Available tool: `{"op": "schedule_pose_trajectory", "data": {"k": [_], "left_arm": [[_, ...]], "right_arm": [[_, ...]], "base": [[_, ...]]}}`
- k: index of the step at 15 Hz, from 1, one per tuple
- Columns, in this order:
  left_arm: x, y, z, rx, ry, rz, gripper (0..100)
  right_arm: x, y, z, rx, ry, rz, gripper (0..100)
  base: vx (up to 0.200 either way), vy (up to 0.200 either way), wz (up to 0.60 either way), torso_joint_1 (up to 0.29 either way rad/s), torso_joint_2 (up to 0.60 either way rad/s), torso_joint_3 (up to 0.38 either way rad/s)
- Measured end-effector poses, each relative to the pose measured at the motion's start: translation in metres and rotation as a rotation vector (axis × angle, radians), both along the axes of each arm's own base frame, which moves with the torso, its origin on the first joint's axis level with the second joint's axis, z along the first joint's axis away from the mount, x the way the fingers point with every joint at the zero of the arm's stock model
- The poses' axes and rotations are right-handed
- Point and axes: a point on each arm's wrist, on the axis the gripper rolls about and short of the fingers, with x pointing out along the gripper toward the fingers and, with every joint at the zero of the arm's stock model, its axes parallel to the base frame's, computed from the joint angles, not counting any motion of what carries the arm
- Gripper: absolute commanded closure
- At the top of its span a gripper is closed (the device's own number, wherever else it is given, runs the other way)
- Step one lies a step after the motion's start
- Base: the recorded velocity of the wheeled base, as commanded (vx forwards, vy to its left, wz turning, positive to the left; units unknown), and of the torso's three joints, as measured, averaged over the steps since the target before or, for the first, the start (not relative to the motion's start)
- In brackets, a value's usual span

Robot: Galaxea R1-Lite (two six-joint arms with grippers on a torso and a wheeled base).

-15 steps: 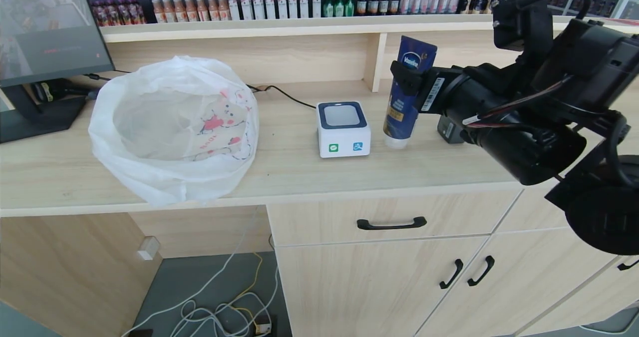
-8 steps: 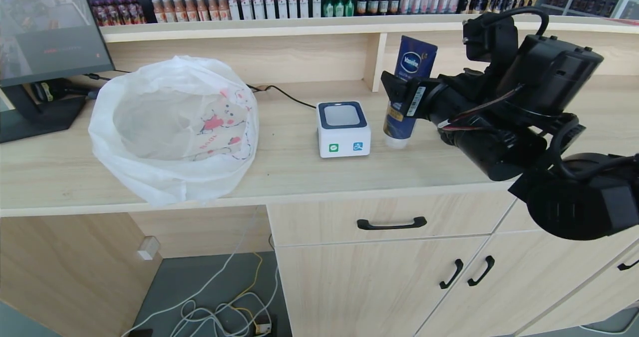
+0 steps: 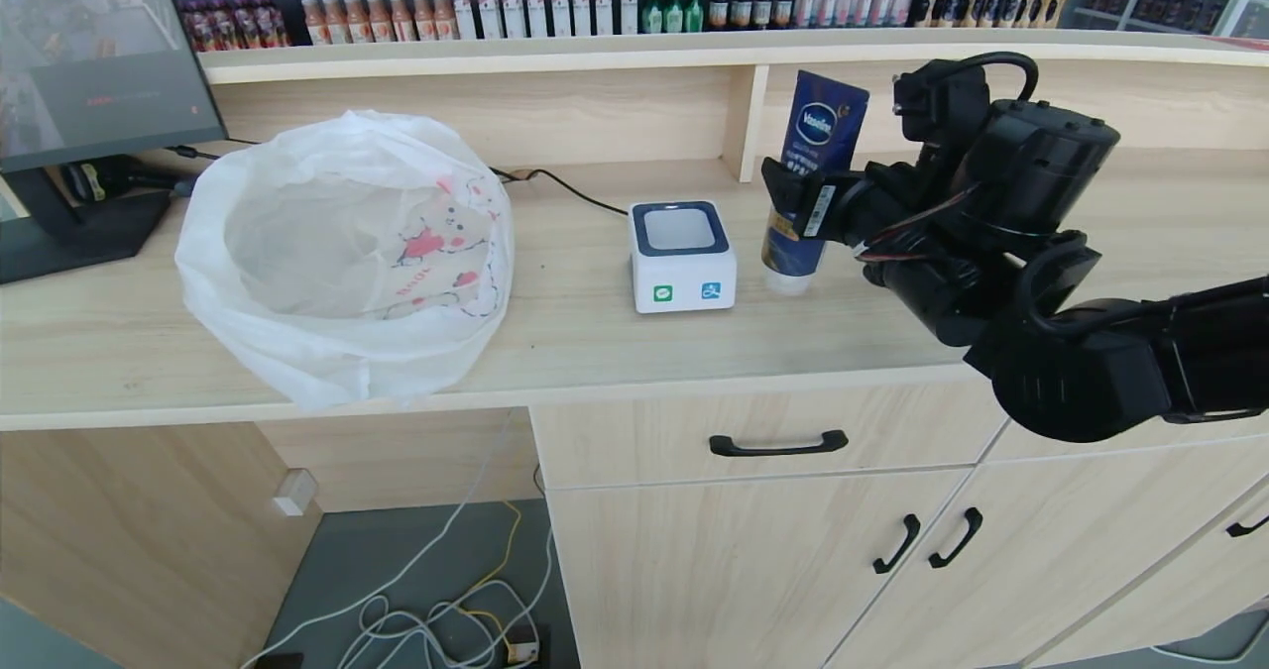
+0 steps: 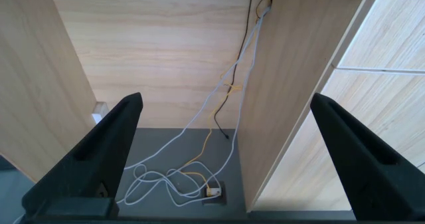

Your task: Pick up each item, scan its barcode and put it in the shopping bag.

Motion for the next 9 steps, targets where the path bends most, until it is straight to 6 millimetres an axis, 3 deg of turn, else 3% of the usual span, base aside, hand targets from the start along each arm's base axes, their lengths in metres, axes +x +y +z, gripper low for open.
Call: {"op": "schedule_pose_trajectory", "data": {"k": [9], "left_arm": [[0.000,0.000,0.000,0.000,0.000,0.000,0]], "right_arm": [[0.019,-0.004,-0.009,-0.012,0.010,-0.002,0]], "base": [[0.000,0.000,0.00,0.000,0.00,0.000]]}}
